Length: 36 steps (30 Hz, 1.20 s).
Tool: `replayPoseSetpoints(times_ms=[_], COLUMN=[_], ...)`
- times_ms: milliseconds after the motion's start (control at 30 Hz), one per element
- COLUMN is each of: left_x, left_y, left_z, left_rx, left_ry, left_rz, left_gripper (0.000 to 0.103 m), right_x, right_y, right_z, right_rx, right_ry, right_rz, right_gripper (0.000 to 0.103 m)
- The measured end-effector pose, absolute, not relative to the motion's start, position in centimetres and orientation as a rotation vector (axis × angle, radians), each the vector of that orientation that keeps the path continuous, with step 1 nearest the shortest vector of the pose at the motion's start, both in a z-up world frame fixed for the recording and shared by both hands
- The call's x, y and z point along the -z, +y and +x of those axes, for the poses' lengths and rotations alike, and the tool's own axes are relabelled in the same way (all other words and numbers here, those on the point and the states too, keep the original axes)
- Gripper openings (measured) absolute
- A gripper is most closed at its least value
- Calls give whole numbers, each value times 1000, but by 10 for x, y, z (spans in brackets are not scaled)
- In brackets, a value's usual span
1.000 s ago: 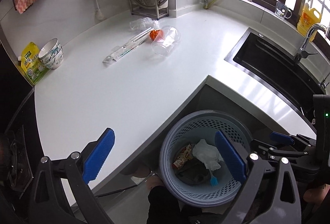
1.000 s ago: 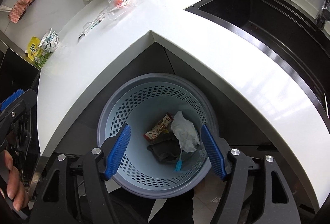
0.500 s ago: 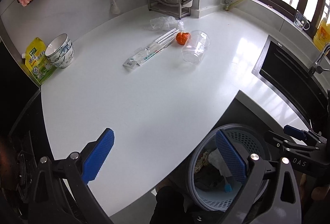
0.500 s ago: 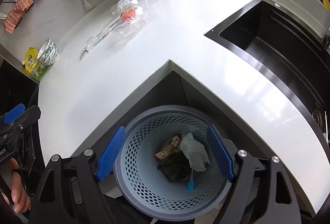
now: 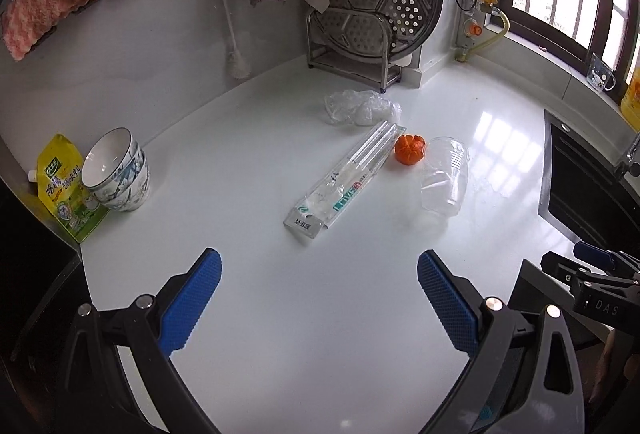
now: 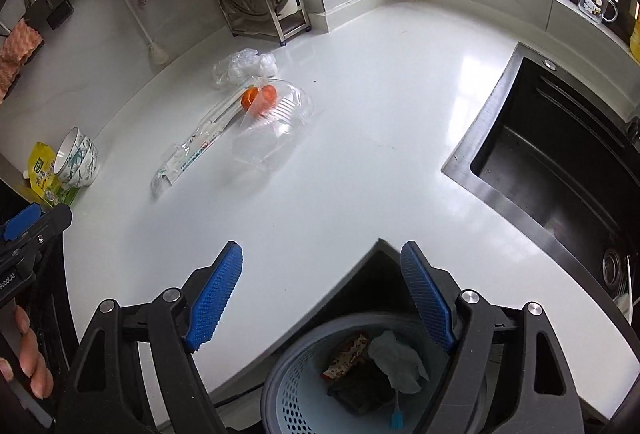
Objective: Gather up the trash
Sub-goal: 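Move both open tools back toward the clear cup and toothbrush package, then close the right tool around the clear plastic cup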
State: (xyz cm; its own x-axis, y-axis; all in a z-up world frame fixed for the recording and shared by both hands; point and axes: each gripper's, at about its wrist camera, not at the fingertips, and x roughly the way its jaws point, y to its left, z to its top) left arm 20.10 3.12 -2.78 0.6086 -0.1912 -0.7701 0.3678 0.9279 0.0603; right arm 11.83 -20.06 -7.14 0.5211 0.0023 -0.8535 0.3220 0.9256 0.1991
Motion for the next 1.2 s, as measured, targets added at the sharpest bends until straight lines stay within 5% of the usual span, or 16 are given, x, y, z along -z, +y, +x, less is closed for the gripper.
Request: replayPoseSetpoints(times_ms=[567,1200], left_x=[72,101], left_y=[26,36], left_z=[315,347], left_rx=[461,520], left_ry=[864,902], left_rz=[288,243], left_gripper=[97,97], right_x=[101,131], right_y=[-192,-188], right_z=[220,289], right_rx=[310,449], right_ry=[1006,1082], right_rz=[475,520], right_gripper=[78,78])
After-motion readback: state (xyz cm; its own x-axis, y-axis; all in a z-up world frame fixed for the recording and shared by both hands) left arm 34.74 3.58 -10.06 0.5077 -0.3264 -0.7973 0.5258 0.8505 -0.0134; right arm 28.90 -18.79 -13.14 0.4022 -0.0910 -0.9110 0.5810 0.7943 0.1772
